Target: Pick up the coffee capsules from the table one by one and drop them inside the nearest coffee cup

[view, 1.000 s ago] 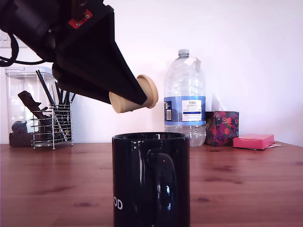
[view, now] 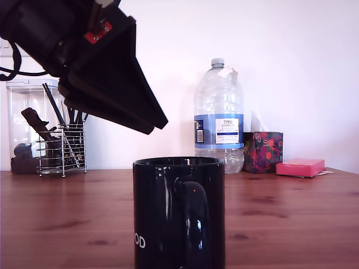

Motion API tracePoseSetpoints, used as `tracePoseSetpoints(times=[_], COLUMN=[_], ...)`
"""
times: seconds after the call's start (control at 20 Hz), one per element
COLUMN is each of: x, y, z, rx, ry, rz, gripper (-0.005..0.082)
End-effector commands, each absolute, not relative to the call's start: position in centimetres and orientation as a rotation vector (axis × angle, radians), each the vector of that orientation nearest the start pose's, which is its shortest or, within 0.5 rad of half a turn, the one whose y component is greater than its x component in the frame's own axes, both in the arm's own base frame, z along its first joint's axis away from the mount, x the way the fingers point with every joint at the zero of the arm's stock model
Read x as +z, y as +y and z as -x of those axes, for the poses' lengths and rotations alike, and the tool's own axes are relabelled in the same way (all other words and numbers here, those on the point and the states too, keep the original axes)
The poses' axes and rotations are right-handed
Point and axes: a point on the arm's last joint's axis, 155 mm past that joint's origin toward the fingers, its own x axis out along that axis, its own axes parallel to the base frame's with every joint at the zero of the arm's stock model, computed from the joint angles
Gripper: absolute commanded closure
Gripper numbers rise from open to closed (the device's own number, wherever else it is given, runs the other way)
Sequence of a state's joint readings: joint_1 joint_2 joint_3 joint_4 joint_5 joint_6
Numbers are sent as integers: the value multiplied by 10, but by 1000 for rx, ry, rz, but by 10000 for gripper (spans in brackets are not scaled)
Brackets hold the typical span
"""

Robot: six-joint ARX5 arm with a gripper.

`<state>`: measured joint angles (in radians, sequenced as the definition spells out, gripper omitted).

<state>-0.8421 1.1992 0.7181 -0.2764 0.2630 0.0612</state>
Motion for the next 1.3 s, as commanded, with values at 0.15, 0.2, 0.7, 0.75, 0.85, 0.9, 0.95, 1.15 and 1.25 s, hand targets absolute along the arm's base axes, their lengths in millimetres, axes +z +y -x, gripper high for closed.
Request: tracePoseSetpoints(times=[0.15,0.2,0.7,0.75,0.85,0.9,0.95,1.15,1.25], x=[137,143,173,169,158,153,148,117,102], y=[-282,-280,-253,-251,-246,-244,-241,-226,-220], z=[-203,-203,-233,-235,-241,-242,-243,-240,-235], rx=[-1016,-1019,-981,-977,-956,-948,-938,-902,-893], ry=[665,645,454,437,394,370,345,331,353], rz=[-293,-296,-217,-209,-197,-192,-188,-160,-152], gripper=[793,793,793,793,793,793,793,793,793])
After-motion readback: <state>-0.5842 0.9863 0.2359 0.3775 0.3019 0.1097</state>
